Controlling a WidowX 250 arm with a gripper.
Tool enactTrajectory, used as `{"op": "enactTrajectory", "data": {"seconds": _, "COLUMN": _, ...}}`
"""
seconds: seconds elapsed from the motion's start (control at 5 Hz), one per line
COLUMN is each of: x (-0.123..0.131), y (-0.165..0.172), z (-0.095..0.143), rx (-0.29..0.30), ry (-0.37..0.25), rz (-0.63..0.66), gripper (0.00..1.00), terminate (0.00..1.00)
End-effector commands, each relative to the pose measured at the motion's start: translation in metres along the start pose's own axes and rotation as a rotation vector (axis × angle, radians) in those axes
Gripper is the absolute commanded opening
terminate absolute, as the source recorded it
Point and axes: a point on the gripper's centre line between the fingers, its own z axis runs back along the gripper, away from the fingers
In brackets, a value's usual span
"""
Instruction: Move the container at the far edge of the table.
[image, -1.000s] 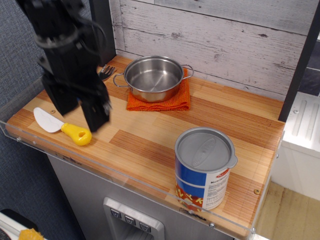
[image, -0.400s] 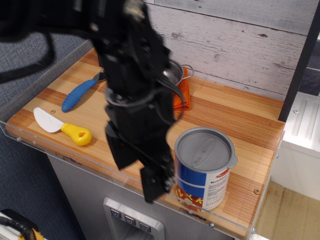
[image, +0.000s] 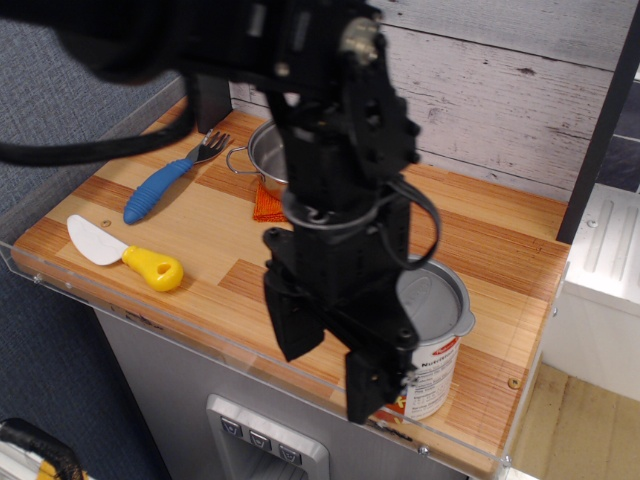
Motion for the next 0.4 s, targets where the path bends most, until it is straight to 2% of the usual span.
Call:
{"op": "enactTrajectory", "data": {"seconds": 0.0, "x": 0.027, "y": 0.009, "z": -0.004, "rx": 0.092, "ry": -0.043, "rz": 0.117, "gripper": 1.00, "terminate": 0.00}}
{"op": "enactTrajectory", "data": {"seconds": 0.2, "x": 0.045, "y": 0.018, "z": -0.001, "rx": 0.113, "ry": -0.087, "rz": 0.168, "gripper": 1.00, "terminate": 0.00}}
